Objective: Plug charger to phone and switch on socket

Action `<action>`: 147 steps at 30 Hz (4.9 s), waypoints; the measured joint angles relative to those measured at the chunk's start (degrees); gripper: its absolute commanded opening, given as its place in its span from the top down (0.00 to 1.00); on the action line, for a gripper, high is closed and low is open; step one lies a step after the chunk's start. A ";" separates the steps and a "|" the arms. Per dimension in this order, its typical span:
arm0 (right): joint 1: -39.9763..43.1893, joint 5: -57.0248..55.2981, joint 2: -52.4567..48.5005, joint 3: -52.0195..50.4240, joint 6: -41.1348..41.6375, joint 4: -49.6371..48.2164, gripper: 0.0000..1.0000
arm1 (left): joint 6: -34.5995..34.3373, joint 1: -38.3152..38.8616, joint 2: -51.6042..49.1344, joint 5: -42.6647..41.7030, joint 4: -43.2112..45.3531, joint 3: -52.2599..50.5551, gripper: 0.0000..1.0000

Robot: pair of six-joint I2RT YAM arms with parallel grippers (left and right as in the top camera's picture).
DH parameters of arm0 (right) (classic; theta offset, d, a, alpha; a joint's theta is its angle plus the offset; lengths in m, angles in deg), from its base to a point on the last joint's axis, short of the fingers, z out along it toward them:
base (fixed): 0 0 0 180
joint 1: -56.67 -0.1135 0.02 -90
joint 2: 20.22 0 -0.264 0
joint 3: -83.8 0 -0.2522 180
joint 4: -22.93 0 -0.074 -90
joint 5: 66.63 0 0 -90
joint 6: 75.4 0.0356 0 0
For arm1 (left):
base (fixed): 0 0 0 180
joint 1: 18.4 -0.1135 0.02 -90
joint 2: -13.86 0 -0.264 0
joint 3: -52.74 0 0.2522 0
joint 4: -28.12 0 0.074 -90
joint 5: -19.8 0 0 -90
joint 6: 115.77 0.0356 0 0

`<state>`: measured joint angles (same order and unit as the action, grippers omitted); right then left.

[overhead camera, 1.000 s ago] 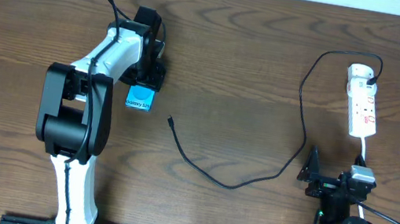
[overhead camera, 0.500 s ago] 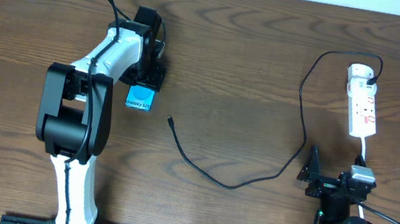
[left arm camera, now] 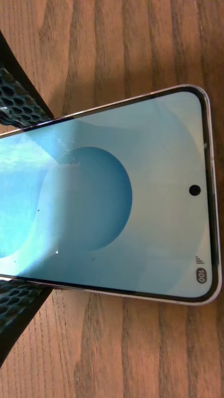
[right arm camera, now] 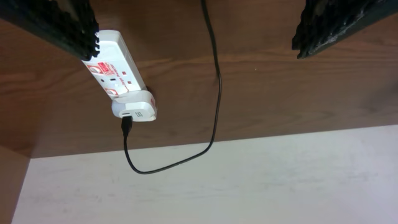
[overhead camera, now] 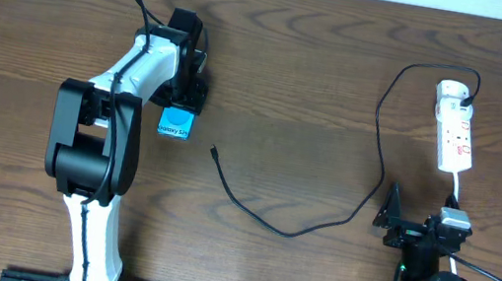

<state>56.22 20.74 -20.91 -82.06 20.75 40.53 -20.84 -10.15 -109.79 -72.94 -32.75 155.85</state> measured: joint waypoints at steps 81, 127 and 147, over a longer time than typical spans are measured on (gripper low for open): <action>0.00 0.00 0.00 0.00 0.00 0.00 0.01 | -95.03 -18.53 27.36 -75.06 16.63 -0.20 0.93; 0.00 0.00 0.00 0.00 0.00 0.00 0.01 | -58.80 -18.56 27.32 -8.04 -3.30 -0.35 0.93; 0.00 4.42 -1.46 1.25 0.85 -4.37 0.01 | -56.26 -18.56 27.32 -4.57 -4.02 -0.35 0.93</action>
<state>56.22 25.16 -22.38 -80.81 21.60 36.16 -77.10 -28.70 -82.47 -77.51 -36.77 155.50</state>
